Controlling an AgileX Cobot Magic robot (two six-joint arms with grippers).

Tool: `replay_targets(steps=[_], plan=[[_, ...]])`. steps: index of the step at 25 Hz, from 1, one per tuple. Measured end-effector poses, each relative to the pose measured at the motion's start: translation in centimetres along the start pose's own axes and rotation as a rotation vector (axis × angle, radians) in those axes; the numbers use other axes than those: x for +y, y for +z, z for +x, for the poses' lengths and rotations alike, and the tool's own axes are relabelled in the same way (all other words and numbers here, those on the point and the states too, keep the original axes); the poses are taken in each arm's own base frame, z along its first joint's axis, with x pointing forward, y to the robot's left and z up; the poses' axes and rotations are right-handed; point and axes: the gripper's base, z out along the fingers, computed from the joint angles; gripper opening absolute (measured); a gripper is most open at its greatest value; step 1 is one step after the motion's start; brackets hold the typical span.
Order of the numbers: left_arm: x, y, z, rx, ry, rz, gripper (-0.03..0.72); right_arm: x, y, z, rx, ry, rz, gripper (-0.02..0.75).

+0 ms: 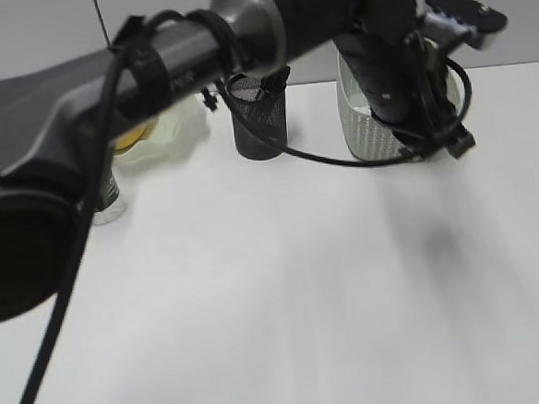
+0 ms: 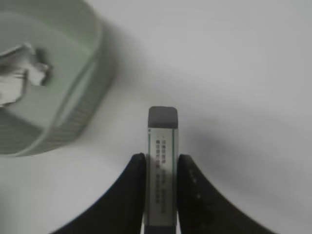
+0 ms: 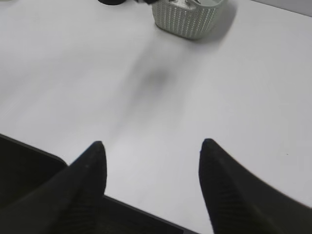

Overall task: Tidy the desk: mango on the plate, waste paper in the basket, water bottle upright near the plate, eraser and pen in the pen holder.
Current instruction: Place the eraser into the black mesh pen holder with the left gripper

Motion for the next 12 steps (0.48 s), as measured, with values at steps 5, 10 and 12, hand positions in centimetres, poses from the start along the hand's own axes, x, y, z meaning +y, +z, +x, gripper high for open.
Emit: replay_targets(steps=[5, 10, 12], plan=[[5.3, -4.1, 0.0, -0.072, -0.077, -0.078, 0.149, 0.0, 0.0, 0.0, 0.000, 0.000, 0.000, 0.452], [10.4, -6.0, 1.8, -0.065, -0.161, -0.142, 0.149, 0.0, 0.0, 0.0, 0.000, 0.000, 0.000, 0.438], [12.3, -6.5, 2.7, -0.060, -0.193, -0.166, 0.149, 0.0, 0.0, 0.0, 0.000, 0.000, 0.000, 0.438]])
